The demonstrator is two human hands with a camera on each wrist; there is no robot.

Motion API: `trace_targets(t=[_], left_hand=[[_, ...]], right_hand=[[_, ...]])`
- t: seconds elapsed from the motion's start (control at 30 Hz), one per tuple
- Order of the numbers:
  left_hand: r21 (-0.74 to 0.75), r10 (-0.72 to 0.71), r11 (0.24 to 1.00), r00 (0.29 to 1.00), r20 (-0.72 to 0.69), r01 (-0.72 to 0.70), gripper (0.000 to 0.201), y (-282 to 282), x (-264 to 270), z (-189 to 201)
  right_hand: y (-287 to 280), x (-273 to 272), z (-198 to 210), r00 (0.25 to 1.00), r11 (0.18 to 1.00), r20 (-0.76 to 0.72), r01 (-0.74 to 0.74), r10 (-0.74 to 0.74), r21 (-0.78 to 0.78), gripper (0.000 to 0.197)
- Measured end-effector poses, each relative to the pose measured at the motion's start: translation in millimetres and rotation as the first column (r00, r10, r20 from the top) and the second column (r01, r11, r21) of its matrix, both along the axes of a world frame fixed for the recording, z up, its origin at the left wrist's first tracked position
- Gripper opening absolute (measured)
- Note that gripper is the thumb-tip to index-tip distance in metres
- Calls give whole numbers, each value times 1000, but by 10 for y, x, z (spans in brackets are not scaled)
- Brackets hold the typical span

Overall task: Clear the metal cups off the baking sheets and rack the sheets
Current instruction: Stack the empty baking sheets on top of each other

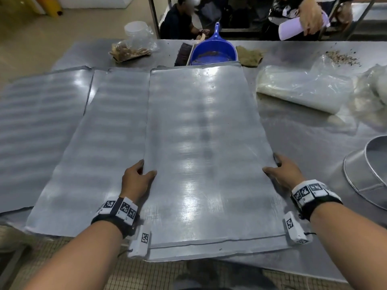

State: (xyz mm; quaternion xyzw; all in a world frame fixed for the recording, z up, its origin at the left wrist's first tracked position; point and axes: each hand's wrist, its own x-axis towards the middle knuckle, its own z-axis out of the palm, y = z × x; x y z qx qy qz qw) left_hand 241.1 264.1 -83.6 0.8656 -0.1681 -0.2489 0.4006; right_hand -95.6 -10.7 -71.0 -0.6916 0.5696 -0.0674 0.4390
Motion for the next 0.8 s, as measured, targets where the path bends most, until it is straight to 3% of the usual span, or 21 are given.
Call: trace_targets(t=[0.2,0.33,0.43,0.53,0.6,0.7,0.8], left_hand=[[60,-44,997,999,7,44,73,39,60,-52],[315,-227,929,971,80,191,47,55,-27,121],[458,-348,855,924,156,245,66,182,-352,255],[482,-483,806,852,203,342,66,365,-832,365],[463,-564,762,815,132,453,59,488,-1145,403],[430,-612,719,791,19,546,61,667,-1558,408],[447,-606,736,789,102,508,63,854,-1833,296]], right_hand=[[-26,-24,-58,995,998,-85,-49,46,-34,56],[-17,-8,16,951,985,-290,-139,105,-101,57],[121,-20,52,905,957,-393,-241,162,-159,64],[437,-91,126,896,895,-274,-406,350,-185,42],[731,-206,180,837,832,-205,-538,507,-138,36],[1091,-416,176,707,703,-220,-702,672,-113,51],[1290,-587,63,608,597,-293,-790,738,-137,61]])
